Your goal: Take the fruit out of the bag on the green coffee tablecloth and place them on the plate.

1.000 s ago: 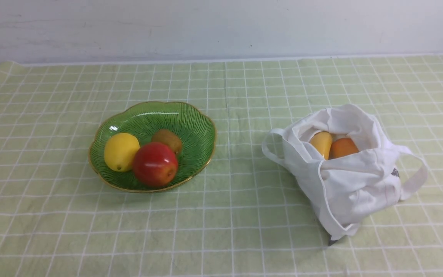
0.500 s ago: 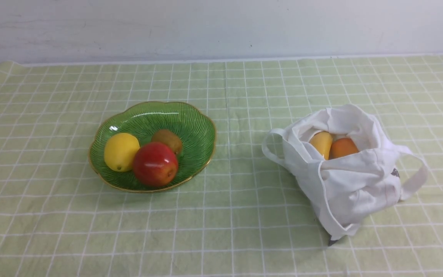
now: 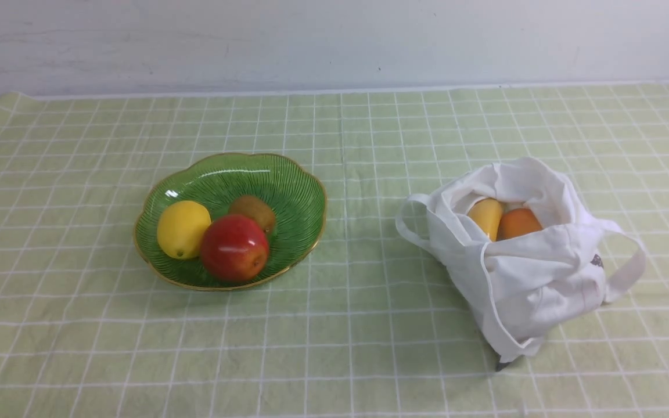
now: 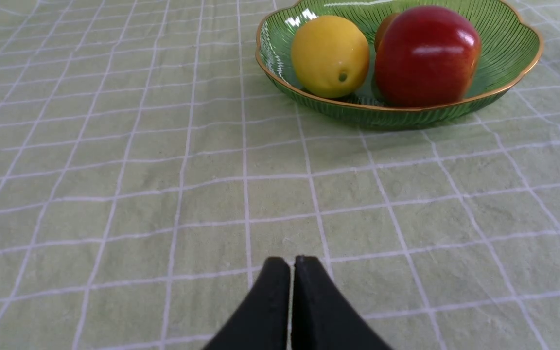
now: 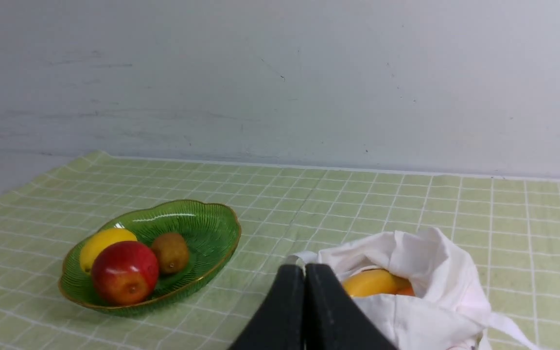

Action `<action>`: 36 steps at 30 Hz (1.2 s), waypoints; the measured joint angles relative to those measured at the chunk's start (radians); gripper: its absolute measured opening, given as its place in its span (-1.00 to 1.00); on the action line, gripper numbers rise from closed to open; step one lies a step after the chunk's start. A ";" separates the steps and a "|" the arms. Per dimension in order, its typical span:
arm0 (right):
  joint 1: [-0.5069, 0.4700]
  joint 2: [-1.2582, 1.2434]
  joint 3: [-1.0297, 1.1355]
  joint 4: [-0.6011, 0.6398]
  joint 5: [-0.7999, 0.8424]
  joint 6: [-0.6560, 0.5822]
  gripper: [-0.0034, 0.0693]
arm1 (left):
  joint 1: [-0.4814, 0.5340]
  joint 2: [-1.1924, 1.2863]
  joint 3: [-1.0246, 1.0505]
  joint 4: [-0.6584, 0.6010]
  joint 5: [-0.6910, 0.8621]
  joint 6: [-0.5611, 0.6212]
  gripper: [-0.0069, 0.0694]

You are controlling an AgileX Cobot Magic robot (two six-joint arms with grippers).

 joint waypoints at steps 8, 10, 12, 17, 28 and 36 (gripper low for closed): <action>-0.237 -0.148 0.197 -0.078 -0.004 -0.014 -0.93 | 0.000 0.000 0.000 0.000 0.000 0.000 -0.84; -0.317 -0.185 0.287 -0.078 -0.004 -0.014 -0.93 | 0.000 0.000 0.000 0.000 0.000 0.000 -0.84; -0.369 -0.212 0.365 -0.078 -0.004 -0.014 -0.93 | 0.000 0.000 0.000 0.000 0.000 0.000 -0.84; -0.432 -0.293 0.454 -0.076 0.010 -0.014 -0.93 | 0.000 0.000 0.000 0.000 0.000 0.000 -0.84; -0.438 -0.298 0.454 -0.075 0.008 -0.014 -0.93 | 0.000 0.000 0.000 0.000 0.000 0.000 -0.84; -0.438 -0.298 0.454 -0.075 0.008 -0.014 -0.93 | 0.000 0.000 0.000 0.000 0.000 0.000 -0.84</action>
